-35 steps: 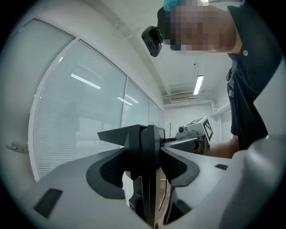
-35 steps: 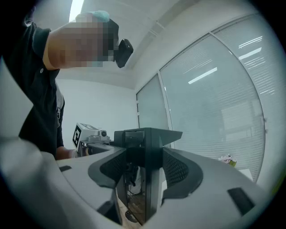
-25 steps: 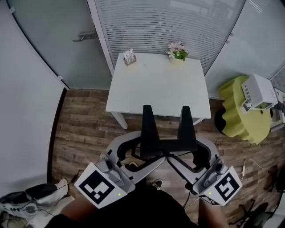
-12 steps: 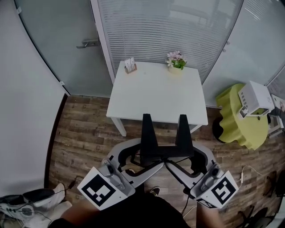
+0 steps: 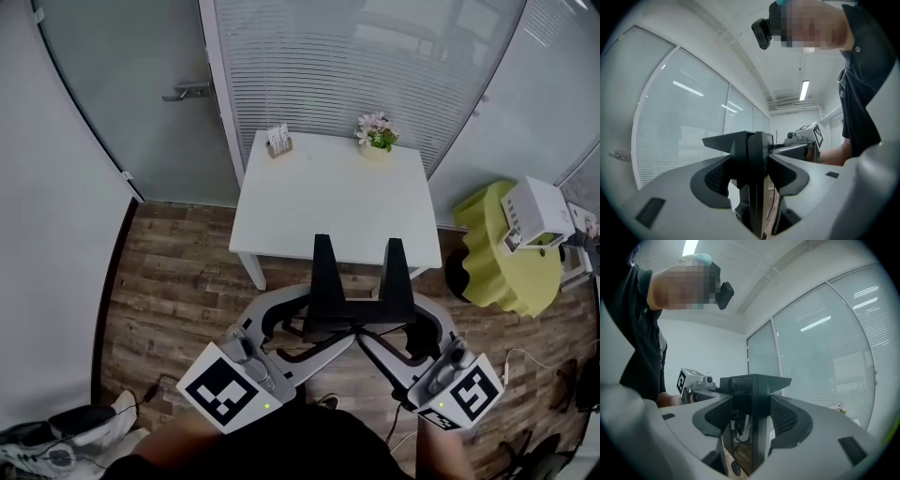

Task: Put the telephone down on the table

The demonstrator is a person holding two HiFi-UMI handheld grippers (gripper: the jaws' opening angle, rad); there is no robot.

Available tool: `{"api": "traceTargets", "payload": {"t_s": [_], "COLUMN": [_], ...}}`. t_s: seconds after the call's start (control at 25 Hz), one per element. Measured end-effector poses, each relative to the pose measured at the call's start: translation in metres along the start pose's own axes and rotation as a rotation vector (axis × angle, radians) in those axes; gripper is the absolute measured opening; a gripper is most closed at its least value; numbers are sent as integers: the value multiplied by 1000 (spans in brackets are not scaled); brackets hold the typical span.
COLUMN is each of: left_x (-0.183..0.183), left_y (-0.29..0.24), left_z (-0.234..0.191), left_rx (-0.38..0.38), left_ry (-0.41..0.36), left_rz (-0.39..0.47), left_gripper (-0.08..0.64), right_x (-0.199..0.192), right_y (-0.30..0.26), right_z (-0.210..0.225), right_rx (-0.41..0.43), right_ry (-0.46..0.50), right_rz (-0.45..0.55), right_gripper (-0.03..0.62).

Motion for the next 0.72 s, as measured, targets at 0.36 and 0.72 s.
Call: {"api": "traceTargets", "payload": {"t_s": [0.36, 0.72], "left_x": [-7, -7], "left_y": [-8, -39], "left_z": [-47, -71], "left_rx": [-31, 0], "left_ry": [25, 16], "left_rz": [4, -5], "left_gripper": [243, 242], "right_x": [-6, -6], "right_y": [-39, -48], "right_z": [26, 66], "right_rx": [-27, 5], "right_ry": [-23, -30], "right_rz": [8, 34], "right_gripper": [261, 261]}}
Point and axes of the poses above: the fingertips, and each gripper's own axes: y backward along the fingers, z to its right, x out of its top, the point moved 1 cm from there along y, backward along the fingers, and after that the axes turned 1 degree about x, right-handed, at the moved point
